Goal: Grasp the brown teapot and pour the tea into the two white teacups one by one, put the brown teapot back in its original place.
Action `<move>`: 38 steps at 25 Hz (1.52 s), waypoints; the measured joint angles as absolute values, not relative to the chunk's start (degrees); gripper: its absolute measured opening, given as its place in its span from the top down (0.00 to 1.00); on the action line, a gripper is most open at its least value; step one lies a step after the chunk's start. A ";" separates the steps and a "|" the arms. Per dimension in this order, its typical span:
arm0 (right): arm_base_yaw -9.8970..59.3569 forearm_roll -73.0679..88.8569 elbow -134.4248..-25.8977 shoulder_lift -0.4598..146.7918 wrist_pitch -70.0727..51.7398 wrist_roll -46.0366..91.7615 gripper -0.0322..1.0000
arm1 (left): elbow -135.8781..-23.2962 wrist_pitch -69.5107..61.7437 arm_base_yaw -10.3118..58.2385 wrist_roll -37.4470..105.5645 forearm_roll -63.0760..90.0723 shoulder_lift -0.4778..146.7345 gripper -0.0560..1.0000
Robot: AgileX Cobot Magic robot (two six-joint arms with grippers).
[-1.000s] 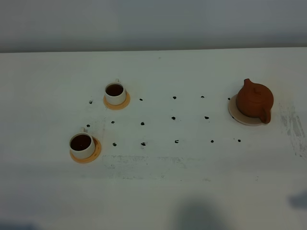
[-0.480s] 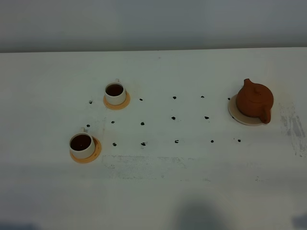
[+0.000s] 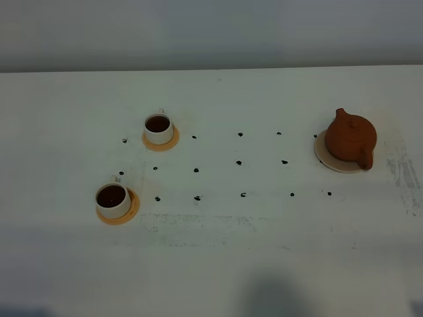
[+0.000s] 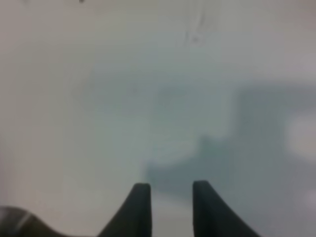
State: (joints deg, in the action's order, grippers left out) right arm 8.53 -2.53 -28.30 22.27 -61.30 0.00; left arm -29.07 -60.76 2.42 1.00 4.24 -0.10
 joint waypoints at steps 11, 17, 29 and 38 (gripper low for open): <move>-0.03 -2.53 -28.30 10.58 -61.37 0.32 0.74 | -29.07 -60.76 2.42 1.00 4.24 -0.10 0.37; -0.03 -2.53 -28.30 4.80 -61.37 0.32 0.74 | -29.07 -60.76 2.42 1.00 4.24 -0.10 0.37; -0.03 -2.53 -28.22 -0.37 -61.37 0.32 0.74 | -29.07 -60.76 2.35 1.00 4.24 -0.10 0.37; -0.03 -2.53 -28.22 -0.37 -61.37 0.32 0.74 | -29.07 -60.76 1.70 1.00 4.24 -0.10 0.37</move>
